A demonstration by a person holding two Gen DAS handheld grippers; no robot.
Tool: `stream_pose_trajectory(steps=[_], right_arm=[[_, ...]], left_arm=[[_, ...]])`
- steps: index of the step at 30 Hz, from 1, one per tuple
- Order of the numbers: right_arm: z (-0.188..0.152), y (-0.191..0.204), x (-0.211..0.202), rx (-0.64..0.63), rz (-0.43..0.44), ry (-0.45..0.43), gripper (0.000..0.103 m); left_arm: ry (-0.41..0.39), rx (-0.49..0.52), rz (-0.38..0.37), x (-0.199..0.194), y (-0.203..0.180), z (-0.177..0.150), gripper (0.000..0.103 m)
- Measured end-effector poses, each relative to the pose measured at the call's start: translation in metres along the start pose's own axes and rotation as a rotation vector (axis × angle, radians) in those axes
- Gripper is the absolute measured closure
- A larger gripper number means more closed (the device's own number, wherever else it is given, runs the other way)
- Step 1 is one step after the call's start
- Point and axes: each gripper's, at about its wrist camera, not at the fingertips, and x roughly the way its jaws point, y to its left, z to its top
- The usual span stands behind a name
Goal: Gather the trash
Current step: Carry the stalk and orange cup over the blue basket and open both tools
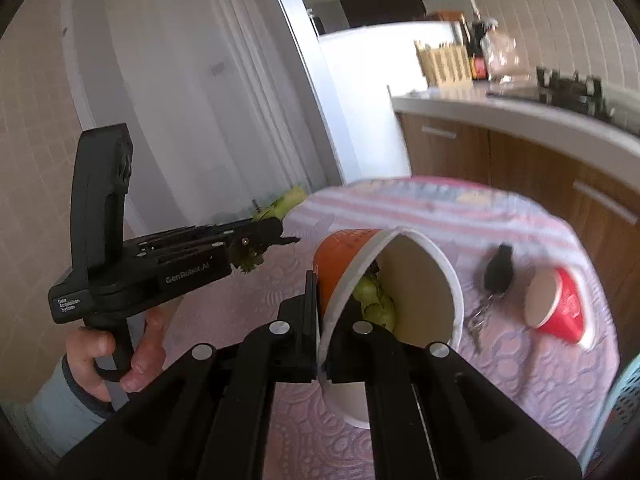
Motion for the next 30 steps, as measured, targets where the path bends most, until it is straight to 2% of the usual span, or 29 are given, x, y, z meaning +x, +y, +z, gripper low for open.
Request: stream_pose_trajectory(steps=[6,12,22,30], right_arm=[[0.009,0.003,-0.037,-0.049,-0.123,-0.078,0.102],[0.006,-0.019,-0.093,-0.045,-0.289,-0.156,0.102],[-0.039,-0.096,-0.147,0.051,-0.573,-0.131,0.102],[-0.090,-0.170,-0.203,0.239,-0.668,-0.135,0.102]], left_arm=[[-0.023,0.005,-0.041,-0.006,-0.014,0.006,0.083],[-0.041,0.032,-0.124,-0.007,-0.052,0.010,0.083],[-0.044,0.142,-0.304,0.002,-0.155,0.005,0.083],[0.032,0.266,-0.458,0.031,-0.260,-0.013,0.083]])
